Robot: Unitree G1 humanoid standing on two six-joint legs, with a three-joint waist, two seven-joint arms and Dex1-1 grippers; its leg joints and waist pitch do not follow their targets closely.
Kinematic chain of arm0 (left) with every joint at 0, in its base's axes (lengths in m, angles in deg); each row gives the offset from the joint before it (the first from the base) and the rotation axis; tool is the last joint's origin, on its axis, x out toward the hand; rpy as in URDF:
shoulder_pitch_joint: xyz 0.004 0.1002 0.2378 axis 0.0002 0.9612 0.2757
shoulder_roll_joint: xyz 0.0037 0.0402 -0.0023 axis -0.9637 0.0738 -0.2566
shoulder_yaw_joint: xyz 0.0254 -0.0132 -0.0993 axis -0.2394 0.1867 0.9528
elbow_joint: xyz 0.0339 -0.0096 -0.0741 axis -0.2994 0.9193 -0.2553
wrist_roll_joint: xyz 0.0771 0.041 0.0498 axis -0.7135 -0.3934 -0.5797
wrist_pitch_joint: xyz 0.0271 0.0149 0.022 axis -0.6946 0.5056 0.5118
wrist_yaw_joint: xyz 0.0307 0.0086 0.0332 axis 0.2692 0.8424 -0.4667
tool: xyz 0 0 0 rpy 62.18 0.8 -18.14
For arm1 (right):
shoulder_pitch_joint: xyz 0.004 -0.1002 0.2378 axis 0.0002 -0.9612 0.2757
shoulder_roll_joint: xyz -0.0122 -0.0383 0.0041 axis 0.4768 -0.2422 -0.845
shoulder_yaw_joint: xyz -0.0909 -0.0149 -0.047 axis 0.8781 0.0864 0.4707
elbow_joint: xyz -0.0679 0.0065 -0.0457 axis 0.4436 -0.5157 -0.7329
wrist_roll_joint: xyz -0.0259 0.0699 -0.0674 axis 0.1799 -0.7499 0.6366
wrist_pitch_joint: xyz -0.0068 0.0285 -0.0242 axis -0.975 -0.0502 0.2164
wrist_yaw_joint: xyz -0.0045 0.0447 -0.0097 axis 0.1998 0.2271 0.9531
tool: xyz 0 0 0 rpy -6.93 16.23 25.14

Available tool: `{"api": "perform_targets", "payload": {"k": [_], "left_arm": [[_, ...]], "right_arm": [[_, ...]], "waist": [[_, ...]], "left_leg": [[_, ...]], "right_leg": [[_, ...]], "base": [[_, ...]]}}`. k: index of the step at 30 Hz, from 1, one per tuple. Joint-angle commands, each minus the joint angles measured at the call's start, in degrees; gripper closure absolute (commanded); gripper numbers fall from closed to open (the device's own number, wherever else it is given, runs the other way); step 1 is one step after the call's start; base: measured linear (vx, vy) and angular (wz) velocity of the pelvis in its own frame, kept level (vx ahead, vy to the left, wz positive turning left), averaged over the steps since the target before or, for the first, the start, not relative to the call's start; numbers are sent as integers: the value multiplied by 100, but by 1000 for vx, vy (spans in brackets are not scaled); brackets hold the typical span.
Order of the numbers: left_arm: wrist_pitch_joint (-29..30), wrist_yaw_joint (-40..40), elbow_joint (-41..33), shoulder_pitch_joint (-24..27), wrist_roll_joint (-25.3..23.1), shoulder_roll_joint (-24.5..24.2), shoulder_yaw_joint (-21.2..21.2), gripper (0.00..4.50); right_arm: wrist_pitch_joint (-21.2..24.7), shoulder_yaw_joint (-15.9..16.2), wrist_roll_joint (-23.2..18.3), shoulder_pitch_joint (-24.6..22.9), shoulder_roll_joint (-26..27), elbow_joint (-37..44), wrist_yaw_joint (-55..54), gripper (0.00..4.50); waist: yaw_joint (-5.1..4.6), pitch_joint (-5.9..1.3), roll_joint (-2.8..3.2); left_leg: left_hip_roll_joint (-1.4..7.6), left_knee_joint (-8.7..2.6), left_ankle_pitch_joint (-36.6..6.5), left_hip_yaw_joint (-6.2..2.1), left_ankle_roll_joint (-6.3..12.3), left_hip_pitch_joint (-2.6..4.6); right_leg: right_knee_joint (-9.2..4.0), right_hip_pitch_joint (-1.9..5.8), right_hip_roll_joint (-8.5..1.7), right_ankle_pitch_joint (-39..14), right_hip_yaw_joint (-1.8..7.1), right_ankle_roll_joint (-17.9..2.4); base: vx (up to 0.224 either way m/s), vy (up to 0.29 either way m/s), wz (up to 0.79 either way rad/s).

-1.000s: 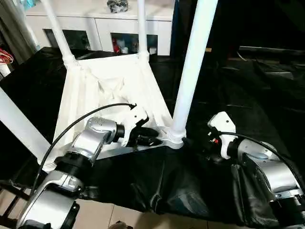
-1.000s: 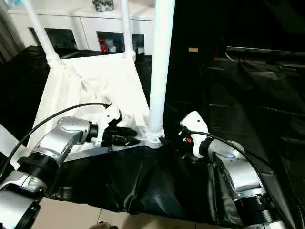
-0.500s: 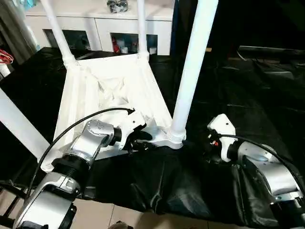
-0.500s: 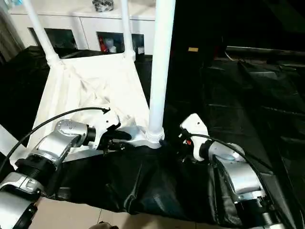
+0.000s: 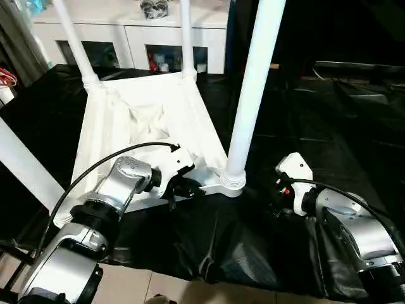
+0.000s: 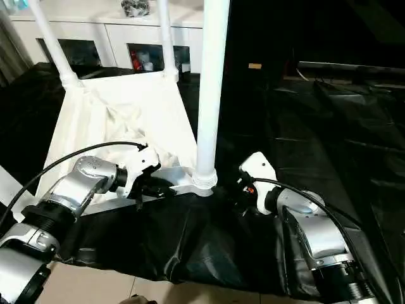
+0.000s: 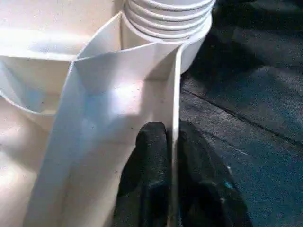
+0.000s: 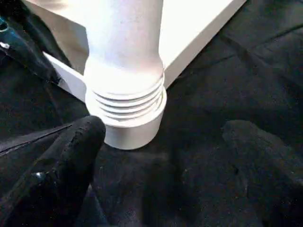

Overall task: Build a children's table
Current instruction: Rotate leg to tighten

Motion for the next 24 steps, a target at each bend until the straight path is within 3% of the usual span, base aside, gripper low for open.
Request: {"api": "perform_targets", "payload": {"k": [1, 4, 5, 6, 7, 10, 12, 14, 15, 16, 19, 24], "left_arm": [[19, 32, 99, -19, -46, -78, 8, 431], [-70, 108, 77, 11, 35, -68, 62, 449], [-134, 166, 50, 58, 86, -82, 89, 449], [-171, 205, 31, 90, 119, -94, 105, 449], [-226, 233, -4, 158, 133, -126, 111, 449], [-314, 223, -128, 336, 180, -178, 188, 449], [-332, 207, -174, 371, 196, -183, 215, 449], [-310, 224, -368, 464, 280, -190, 270, 449], [-298, 247, -445, 495, 312, -192, 281, 449], [-252, 282, -530, 520, 346, -200, 287, 449], [-260, 341, -582, 529, 358, -213, 284, 449], [-318, 439, -565, 519, 302, -230, 253, 449]], "right_arm": [[-21, 11, -56, 54, 13, 156, 58, 0], [-56, 38, -98, 70, 13, 156, 161, 0], [-95, 75, -142, 80, 23, 164, 265, 0], [-122, 100, -170, 86, 31, 170, 334, 0], [-175, 157, -198, 96, 45, 180, 439, 0], [-306, 306, -228, 127, 86, 168, 663, 0], [-330, 331, -219, 139, 99, 135, 690, 0], [-421, 398, -130, 231, 144, -65, 706, 0], [-452, 418, -95, 274, 164, -148, 703, 0], [-516, 440, -29, 381, 209, -305, 661, 0], [-633, 442, 27, 643, 327, -642, 660, 0], [-822, 504, -13, 931, 401, -1032, 906, 0]], "waist": [[27, -335, -53], [35, -340, -40], [43, -343, 1], [34, -339, -24], [47, -346, 18], [26, -345, -42], [39, -345, -16], [28, -344, -121], [26, -349, -60], [13, -343, -134], [13, -344, -98], [37, -365, -125]], "left_leg": [[215, -444, -1763, -161, 35, 74], [217, -439, -1706, -159, 64, 69], [219, -438, -1720, -164, 56, 72], [219, -440, -1749, -160, 62, 65], [220, -439, -1760, -166, 61, 66], [223, -442, -1727, -161, 99, 48], [220, -436, -1666, -153, 117, 62], [227, -448, -1549, -158, 133, 27], [235, -448, -1504, -166, 127, 24], [229, -442, -1496, -144, 147, 38], [221, -423, -1419, -134, 146, 52], [223, -409, -1199, -123, 216, 34]], "right_leg": [[-562, 240, -411, -2181, 257, -978], [-554, 244, -415, -2057, 260, -1023], [-543, 243, -417, -2030, 260, -1041], [-546, 249, -411, -2007, 258, -1049], [-535, 249, -417, -1968, 257, -1070], [-532, 264, -422, -1950, 257, -1067], [-541, 248, -419, -2041, 262, -1052], [-516, 273, -421, -2038, 259, -1032], [-502, 262, -438, -2050, 258, -1041], [-525, 243, -413, -2093, 259, -1007], [-517, 220, -427, -2143, 272, -1044], [-453, 248, -425, -1709, 275, -1115]], "base": [[0, 0, 0], [0, 0, 0], [0, 0, 0], [0, 0, 0], [0, 0, 0], [0, 0, 0], [0, 0, 0], [0, 0, 0], [0, 0, 0], [0, 0, 0], [0, 0, 0], [0, 0, 0]]}}
